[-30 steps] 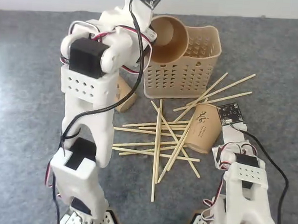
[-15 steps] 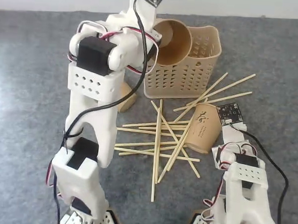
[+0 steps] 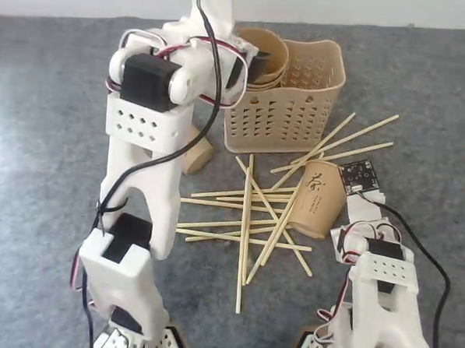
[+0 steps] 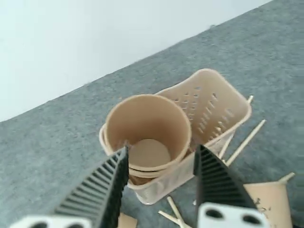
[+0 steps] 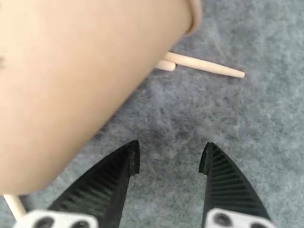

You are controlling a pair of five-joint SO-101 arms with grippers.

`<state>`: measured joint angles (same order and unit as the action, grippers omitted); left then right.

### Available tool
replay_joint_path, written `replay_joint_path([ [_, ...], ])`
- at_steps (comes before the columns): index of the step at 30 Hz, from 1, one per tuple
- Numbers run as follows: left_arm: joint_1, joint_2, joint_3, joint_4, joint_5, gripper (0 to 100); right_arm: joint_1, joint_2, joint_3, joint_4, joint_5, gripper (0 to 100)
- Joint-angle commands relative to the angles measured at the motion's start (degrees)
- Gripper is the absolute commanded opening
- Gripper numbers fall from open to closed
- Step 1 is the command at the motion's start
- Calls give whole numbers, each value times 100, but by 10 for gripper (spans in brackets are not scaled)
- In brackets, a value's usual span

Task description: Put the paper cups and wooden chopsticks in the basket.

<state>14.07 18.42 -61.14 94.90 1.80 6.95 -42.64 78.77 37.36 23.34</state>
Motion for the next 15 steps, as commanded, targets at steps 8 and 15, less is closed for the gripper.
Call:
replay_joint_path([
  [8,-1530,-1424,321,580,-554,213,-31,-119,0,-127,53,220],
  [15,-2365,-2435,2088,527,-1064,216,-31,-110,0,-127,53,220],
])
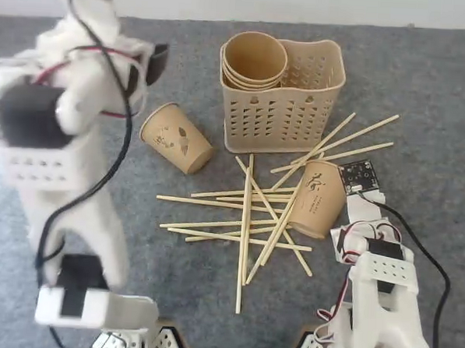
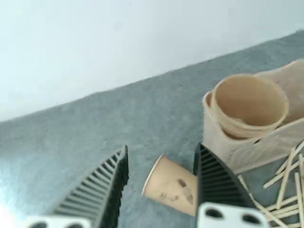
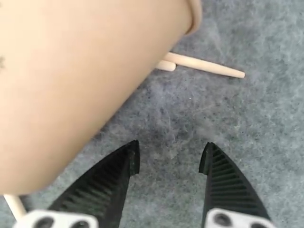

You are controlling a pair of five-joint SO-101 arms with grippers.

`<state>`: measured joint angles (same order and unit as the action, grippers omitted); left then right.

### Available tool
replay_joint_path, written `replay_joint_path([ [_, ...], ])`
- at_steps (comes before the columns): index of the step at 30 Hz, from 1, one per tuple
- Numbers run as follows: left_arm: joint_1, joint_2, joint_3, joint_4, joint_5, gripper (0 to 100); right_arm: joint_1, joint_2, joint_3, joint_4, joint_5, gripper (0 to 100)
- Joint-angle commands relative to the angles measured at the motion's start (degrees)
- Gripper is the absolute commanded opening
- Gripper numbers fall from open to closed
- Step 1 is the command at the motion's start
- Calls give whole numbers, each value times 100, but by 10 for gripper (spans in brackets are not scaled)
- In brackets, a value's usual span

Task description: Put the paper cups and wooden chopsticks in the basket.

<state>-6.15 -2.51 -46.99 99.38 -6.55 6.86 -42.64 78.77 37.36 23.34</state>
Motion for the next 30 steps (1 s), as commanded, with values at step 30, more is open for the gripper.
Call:
replay_joint_path([
  [30,-905,4756,101,-2470,-1204,217,-22,-110,0,-127,53,220],
])
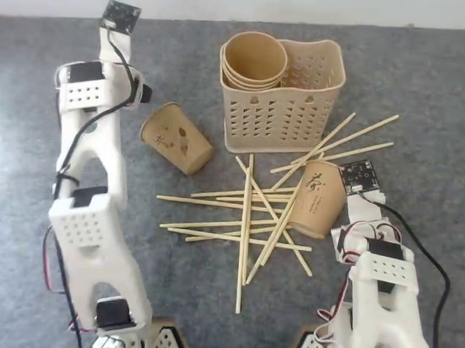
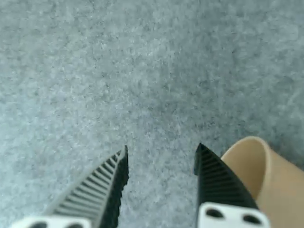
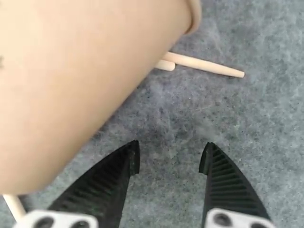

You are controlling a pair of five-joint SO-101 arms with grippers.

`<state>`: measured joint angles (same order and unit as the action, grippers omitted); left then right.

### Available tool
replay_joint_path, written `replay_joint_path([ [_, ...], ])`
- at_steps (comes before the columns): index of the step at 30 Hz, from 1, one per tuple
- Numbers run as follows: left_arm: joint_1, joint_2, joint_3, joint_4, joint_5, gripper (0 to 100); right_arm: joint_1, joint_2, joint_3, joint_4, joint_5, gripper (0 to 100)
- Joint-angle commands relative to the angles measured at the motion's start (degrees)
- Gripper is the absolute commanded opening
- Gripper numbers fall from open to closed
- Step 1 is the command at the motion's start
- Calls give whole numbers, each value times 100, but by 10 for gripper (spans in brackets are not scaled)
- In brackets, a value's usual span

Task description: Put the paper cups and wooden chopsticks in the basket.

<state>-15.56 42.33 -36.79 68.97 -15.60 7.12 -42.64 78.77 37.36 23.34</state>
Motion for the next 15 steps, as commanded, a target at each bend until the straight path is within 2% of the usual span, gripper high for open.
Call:
replay_joint_path([
  [1,79,475,-1191,879,-440,217,-48,-110,0,-127,53,220],
  [9,431,1415,-3820,3191,-686,217,-57,-110,0,-127,53,220],
  [12,457,1363,-3776,3200,-721,217,-57,-110,0,-127,53,220],
  [15,563,1029,-3125,3200,-738,217,-57,-110,0,-127,53,220],
])
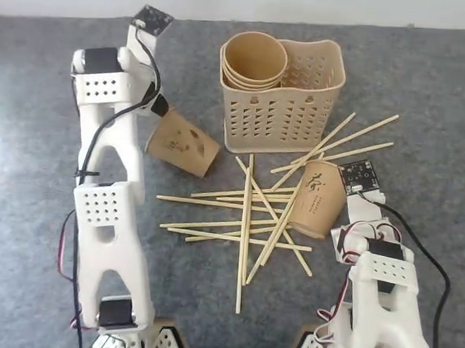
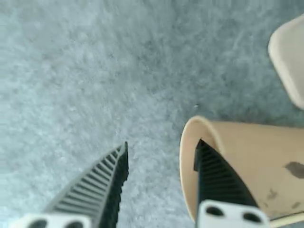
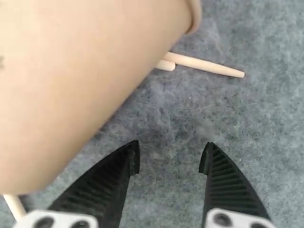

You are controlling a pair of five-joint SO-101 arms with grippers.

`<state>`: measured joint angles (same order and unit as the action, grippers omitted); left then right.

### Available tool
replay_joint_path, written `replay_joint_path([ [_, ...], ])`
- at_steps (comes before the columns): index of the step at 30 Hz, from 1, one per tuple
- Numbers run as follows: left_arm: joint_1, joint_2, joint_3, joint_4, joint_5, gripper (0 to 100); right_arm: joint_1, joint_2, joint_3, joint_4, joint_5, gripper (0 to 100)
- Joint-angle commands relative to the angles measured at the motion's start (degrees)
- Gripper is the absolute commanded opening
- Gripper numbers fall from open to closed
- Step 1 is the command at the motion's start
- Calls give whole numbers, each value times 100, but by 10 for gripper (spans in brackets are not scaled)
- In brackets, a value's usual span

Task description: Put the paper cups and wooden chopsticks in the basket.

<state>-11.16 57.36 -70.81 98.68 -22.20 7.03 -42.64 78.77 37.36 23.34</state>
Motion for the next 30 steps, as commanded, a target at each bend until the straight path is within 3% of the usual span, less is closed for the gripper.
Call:
replay_joint_path([
  [1,185,-633,523,229,-123,217,-48,-110,0,-127,53,220],
  [14,1732,-3842,3908,211,-290,216,-48,-119,0,-127,53,220],
  [20,1881,-5020,4892,176,-299,216,-48,-119,0,-127,53,220],
  [30,1653,-4598,4963,-88,-308,216,-48,-119,9,-127,53,220],
])
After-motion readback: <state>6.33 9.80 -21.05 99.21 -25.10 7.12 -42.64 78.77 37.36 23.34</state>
